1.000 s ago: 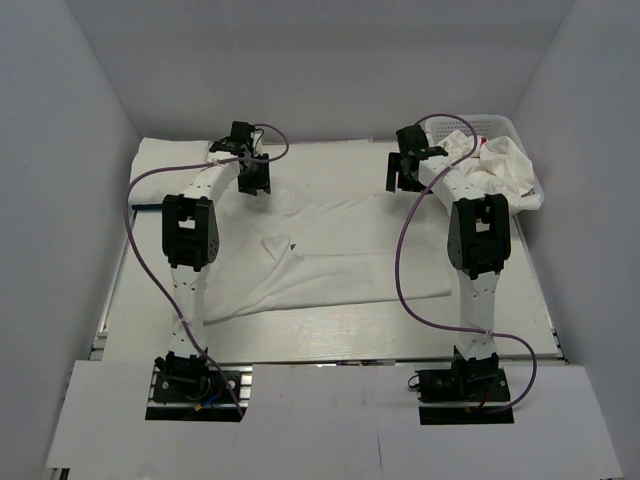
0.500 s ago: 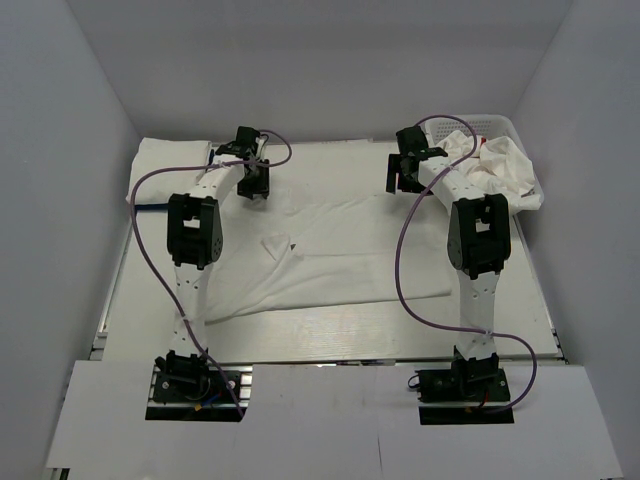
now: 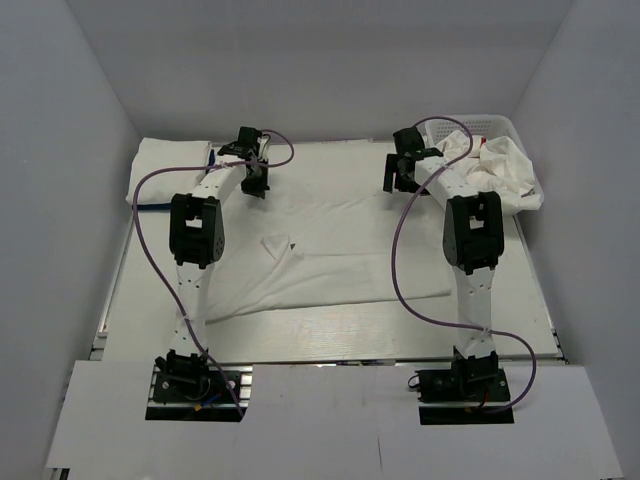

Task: Fold and stack the t-shirts

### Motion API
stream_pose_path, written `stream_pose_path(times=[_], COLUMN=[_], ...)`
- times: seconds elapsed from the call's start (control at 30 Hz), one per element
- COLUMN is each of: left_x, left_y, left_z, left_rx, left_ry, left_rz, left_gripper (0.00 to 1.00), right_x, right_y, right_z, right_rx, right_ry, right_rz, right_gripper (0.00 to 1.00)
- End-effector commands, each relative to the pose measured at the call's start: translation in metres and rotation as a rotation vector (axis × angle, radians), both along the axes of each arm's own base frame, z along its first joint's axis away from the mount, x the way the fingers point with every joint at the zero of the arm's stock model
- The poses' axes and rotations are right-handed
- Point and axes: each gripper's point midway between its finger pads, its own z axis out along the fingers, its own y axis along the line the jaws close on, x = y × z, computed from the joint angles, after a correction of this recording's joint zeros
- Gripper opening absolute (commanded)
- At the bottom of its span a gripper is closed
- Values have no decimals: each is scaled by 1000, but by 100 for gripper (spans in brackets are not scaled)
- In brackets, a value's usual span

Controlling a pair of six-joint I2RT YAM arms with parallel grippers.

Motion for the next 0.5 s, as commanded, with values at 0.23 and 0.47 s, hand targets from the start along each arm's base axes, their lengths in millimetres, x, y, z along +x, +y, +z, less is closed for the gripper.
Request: stream_pose_path(times=[0.23,0.47], left_x=[1,4], left_y=[11,9], left_z=[36,48], left_rx=[41,24], left_ry=[-99,-129], left_rz=[52,47], left_gripper=[0,0], right_x=[31,28], right_y=[19,12], right_z=[14,-11], right_rx=[165,128], right_ry=[-133,-96], right_rz=[-174,-226], right_gripper=[90,90])
